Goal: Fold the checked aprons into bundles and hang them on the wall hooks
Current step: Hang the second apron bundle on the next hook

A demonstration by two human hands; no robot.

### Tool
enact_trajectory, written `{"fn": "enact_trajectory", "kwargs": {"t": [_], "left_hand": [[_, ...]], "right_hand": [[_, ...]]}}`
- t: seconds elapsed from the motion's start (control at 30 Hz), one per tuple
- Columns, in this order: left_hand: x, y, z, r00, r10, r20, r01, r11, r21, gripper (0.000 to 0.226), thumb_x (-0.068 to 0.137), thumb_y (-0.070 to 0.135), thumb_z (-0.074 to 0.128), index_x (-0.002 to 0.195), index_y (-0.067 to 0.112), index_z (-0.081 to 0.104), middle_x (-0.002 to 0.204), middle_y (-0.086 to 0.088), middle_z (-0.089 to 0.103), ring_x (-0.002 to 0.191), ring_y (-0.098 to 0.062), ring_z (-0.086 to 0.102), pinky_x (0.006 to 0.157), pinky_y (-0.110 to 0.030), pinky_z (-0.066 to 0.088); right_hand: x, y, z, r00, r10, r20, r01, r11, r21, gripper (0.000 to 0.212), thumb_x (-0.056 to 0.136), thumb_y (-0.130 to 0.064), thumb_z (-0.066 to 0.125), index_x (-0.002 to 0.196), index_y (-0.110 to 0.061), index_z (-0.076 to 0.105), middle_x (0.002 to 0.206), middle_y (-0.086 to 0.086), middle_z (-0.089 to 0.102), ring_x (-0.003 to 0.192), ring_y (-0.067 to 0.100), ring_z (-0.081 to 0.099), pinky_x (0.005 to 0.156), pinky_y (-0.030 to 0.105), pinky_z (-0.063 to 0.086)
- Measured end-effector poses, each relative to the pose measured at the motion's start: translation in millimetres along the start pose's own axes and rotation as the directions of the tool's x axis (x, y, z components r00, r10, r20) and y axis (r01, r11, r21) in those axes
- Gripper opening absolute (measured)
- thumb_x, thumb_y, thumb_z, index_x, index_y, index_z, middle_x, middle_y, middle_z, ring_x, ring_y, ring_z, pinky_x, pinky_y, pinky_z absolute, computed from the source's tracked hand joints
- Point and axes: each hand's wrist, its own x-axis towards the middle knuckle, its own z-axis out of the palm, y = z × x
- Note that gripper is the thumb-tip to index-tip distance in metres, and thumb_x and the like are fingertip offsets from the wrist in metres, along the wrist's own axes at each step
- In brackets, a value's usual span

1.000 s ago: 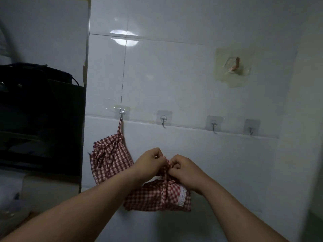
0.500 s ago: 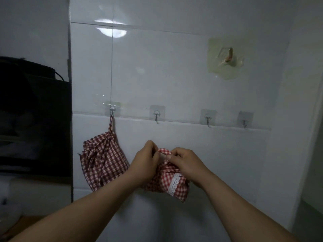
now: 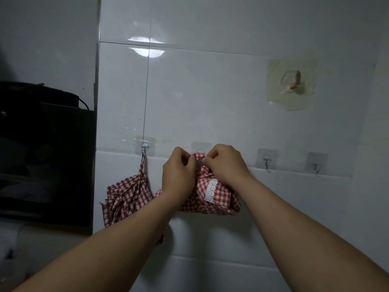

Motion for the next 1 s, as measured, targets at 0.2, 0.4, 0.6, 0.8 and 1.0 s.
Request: {"fn": "enact_trajectory", "kwargs": {"t": [0.2, 0.4, 0.6, 0.8, 1.0], "left_hand": [[6.8, 0.6, -1.7, 0.997, -0.071, -0.016, 0.071, 0.997, -0.022, 0.02, 0.098, 0.028, 0.063, 0.083, 0.015, 0.058, 0.076, 0.002, 0.066, 0.069, -0.014, 0.059, 0.06, -0.03, 0.045], [-3.6, -11.4, 6.9, 0.982, -0.15, 0.115, 0.132, 0.98, 0.151, 0.029, 0.099, 0.035, 0.061, 0.081, 0.012, 0.059, 0.077, -0.001, 0.066, 0.075, -0.019, 0.061, 0.063, -0.034, 0.047], [-34.7, -25.6, 10.1, 0.966, -0.142, 0.217, 0.132, 0.99, 0.057, 0.039, 0.108, 0.038, 0.048, 0.084, 0.009, 0.059, 0.078, -0.003, 0.064, 0.071, -0.016, 0.054, 0.064, -0.034, 0.042], [-50.4, -33.1, 6.0, 0.951, -0.092, 0.296, 0.075, 0.995, 0.066, 0.031, 0.11, 0.027, 0.038, 0.096, 0.01, 0.059, 0.094, -0.003, 0.063, 0.09, -0.021, 0.058, 0.076, -0.033, 0.044], [-61.7, -29.3, -19.5, 0.992, 0.117, 0.042, -0.121, 0.982, 0.143, 0.02, 0.105, 0.011, 0.046, 0.119, 0.013, 0.061, 0.113, 0.002, 0.055, 0.106, -0.009, 0.053, 0.094, -0.02, 0.043]], "right_hand": [[7.7, -12.9, -3.4, 1.0, -0.001, 0.024, 0.002, 0.999, -0.049, 0.02, 0.087, -0.043, 0.076, 0.079, -0.025, 0.069, 0.084, -0.01, 0.07, 0.082, 0.013, 0.065, 0.08, 0.04, 0.058], [-5.0, -12.2, 3.2, 0.997, 0.024, 0.08, 0.003, 0.947, -0.322, 0.025, 0.087, -0.046, 0.071, 0.088, -0.021, 0.069, 0.093, 0.001, 0.072, 0.09, 0.027, 0.068, 0.074, 0.035, 0.054], [-19.7, 4.4, 3.6, 0.988, 0.016, 0.155, 0.029, 0.959, -0.283, 0.016, 0.087, -0.041, 0.068, 0.081, -0.028, 0.063, 0.088, -0.011, 0.067, 0.084, 0.017, 0.063, 0.071, 0.035, 0.052], [-40.0, 6.0, 0.4, 0.992, -0.034, 0.124, 0.067, 0.96, -0.272, 0.013, 0.084, -0.038, 0.051, 0.082, -0.032, 0.063, 0.089, -0.01, 0.071, 0.087, 0.024, 0.066, 0.084, 0.041, 0.055], [-69.5, 6.1, -13.4, 0.938, -0.202, -0.28, 0.209, 0.978, -0.008, 0.008, 0.091, -0.024, 0.06, 0.085, -0.028, 0.061, 0.081, -0.011, 0.067, 0.081, 0.018, 0.063, 0.083, 0.046, 0.053]]}}
